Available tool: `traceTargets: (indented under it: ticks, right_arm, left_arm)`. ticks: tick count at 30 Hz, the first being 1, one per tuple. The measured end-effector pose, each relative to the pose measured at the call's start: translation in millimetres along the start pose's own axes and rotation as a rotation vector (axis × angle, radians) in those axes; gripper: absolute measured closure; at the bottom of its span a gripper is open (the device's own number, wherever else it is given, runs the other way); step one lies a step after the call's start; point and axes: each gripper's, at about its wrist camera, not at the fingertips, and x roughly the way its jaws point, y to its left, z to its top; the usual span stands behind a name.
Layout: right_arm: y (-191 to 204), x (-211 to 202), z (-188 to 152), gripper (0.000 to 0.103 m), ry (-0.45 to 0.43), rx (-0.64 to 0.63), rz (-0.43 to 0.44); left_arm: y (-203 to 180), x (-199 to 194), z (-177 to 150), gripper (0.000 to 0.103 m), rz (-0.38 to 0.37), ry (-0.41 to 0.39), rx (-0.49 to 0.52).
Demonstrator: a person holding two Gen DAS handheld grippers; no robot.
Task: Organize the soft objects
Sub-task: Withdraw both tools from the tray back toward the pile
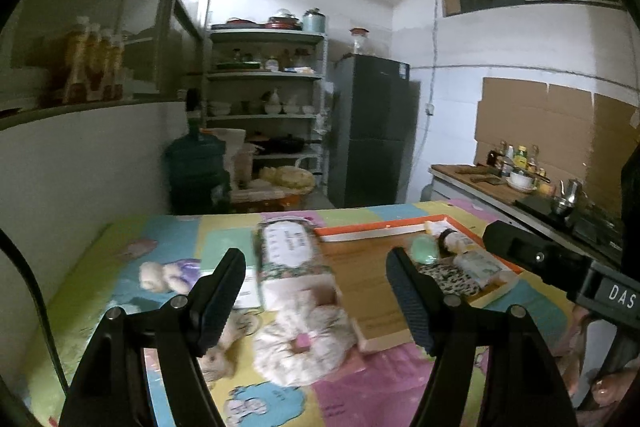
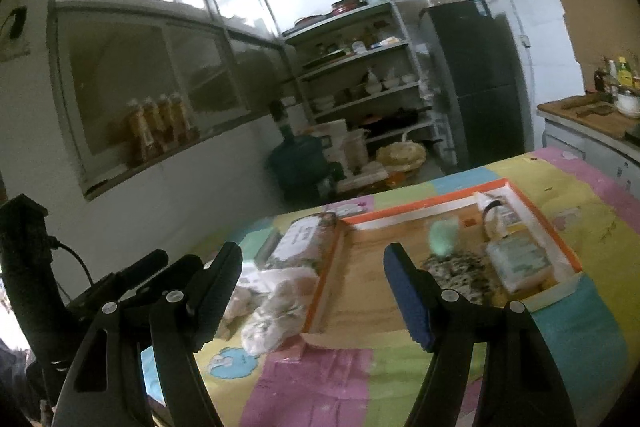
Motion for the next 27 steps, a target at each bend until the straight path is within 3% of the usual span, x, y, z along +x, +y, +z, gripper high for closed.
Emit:
traceTargets:
  ticks: [12,17,23,25,27]
  right_arm:
    - [38.2,40.1,-25.4,0.028,0.086,-0.112,0.039]
    - [67.1,77.9,-45.9,0.028,0.185,-0.285,0.081]
    - [80.7,130.1,-64.3,0.028,0.274,-0.47,0.005]
    - [80.6,141.6,-67.8,0.03,0.295,-0.5,-0.006]
    - [80.0,154.0,-71.0,0.042,0.318,-0.528,-0.016]
  left_arm:
    - [69.2,-22.6,-26.6,0.031,0.091,-0.011,-0.101]
    - [90.5,-22.9,-42.6,0.031,0.118,0.012,-0.124]
    - [107.9,-20.3,-59.5,0.031,0.116,0.039,-0.146]
    - [113.5,-18.8,-62.4,0.031,0.112,0.043,-0.153]
    - [118.0,-16.2,-64.9,0.031,0.11,0.05,-0.159]
